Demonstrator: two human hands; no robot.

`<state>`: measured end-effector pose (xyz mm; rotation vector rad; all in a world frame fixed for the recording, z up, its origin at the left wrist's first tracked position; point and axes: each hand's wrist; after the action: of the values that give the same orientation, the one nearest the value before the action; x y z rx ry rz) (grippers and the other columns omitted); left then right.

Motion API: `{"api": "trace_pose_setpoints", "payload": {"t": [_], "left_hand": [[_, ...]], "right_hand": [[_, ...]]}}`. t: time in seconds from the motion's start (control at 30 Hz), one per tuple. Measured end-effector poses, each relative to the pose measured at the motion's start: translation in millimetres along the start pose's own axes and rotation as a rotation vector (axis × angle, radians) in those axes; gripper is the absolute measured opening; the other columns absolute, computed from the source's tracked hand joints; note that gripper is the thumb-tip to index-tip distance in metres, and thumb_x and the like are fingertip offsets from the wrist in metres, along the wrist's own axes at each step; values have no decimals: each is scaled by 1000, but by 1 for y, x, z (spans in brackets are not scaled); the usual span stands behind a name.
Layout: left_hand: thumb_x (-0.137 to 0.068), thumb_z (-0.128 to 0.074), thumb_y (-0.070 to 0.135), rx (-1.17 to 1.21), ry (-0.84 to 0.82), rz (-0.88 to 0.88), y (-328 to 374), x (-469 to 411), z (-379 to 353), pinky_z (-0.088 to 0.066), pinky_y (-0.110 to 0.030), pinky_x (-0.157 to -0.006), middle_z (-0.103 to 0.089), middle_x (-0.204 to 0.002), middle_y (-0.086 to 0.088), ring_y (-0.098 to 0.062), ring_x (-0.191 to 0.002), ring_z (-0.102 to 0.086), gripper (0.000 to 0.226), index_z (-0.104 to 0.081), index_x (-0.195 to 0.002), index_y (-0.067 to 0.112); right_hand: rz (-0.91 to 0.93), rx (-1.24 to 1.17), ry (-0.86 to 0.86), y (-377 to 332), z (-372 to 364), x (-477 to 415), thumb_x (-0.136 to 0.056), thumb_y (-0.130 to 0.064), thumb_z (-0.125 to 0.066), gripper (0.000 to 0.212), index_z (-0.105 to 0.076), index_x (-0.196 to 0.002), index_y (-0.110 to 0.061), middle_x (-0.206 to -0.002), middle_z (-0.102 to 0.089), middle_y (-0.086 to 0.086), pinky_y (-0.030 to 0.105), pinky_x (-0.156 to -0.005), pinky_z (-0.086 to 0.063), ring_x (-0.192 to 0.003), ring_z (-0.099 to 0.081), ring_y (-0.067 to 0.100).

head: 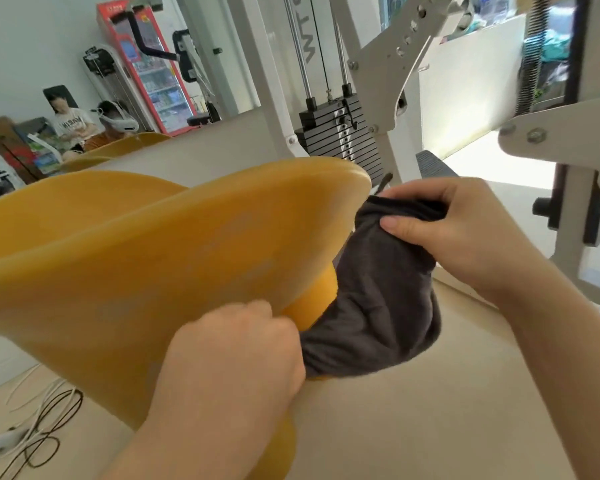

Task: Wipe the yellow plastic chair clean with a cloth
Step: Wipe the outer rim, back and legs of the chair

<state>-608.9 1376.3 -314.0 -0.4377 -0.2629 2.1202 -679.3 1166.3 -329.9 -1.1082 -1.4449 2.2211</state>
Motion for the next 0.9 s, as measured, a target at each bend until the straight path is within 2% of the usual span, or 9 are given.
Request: {"api": "trace_pose_setpoints", "payload": {"t": [0.1, 0.27, 0.4, 0.5, 0.57, 0.67, 0.77, 0.83, 0.9], "left_hand": [[-80, -29, 66, 231, -4, 99, 14, 3, -17, -46, -32, -67, -53, -92, 8, -17, -88, -59, 47, -50, -96, 27], [-77, -64, 52, 1085, 73, 288, 52, -11, -30, -51, -36, -76, -66, -87, 17, -3, -86, -61, 25, -51, -95, 41], [-79, -61, 42, 1245, 112, 255, 47, -10, -24, -51, -52, -80, -72, -80, 12, -14, -81, -68, 19, -55, -95, 35], [-80, -64, 38, 1296, 93, 266, 38, -12, -10, -53, -51, -84, -74, -83, 14, -10, -84, -69, 18, -60, -97, 35], [-82, -63, 36, 1344, 30, 219, 33, -15, 4, -56, -46, -81, -74, -89, 9, -10, -86, -70, 20, -63, -101, 31], [-87, -59, 35, 1152, -2, 54, 22, -9, 22, -55, -32, -83, -71, -101, 13, -3, -93, -66, 28, -63, -115, 32], [-89, -62, 31, 500, 387, -28, -6, 2, 46, -50, -21, -82, -65, -108, 13, -2, -92, -59, 28, -67, -117, 26], [-89, -62, 25, 165, 613, -20, -33, 4, 61, -41, -25, -84, -66, -108, -1, -18, -95, -57, 24, -71, -110, 16], [-94, -53, 30, 103, 569, 58, -64, 2, 69, -37, -25, -86, -67, -111, -2, -21, -102, -57, 26, -69, -112, 19]], "right_hand": [[107, -94, -91, -18, -5, 1, -79, -5, -75, 24, -71, -87, -27, -86, -74, -9, 17, -78, -53, -82, -67, 0], [14, -321, -89, -25, -12, 5, -80, -6, -74, 23, -63, -87, -24, -88, -71, 9, 39, -73, -56, -83, -69, 27], [6, 534, 181, -4, 20, 16, -78, -42, -71, 37, -53, -110, -39, -109, -48, -4, 33, -84, -40, -108, -52, 22], [-56, 160, -107, 3, 18, 64, -62, -78, -63, 58, -48, -115, -60, -114, -55, -28, 29, -89, -49, -114, -55, -1], [-54, -159, -281, 4, -9, 93, -57, -72, -75, 71, -43, -120, -68, -122, -55, -37, 19, -81, -55, -112, -57, -10], [70, -291, -61, 11, -43, 98, -69, -36, -74, 64, -47, -121, -62, -119, -58, -35, 18, -83, -54, -108, -60, -7], [155, -235, 128, 3, -47, 74, -81, -25, -70, 51, -54, -122, -50, -114, -61, -30, 14, -86, -50, -107, -59, -6], [198, -169, 278, -7, -43, 50, -85, -18, -70, 51, -53, -128, -41, -114, -60, -28, 9, -86, -46, -107, -56, -9], [236, -118, 373, -16, -47, 25, -90, -19, -65, 51, -48, -137, -33, -122, -56, -27, 7, -91, -42, -112, -51, -11]]}}
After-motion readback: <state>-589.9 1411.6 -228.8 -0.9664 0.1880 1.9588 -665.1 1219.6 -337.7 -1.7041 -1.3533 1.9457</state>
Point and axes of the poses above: each hand's wrist, its own x-axis away from the middle knuckle, its own z-axis out of the back of the hand, y = z × x
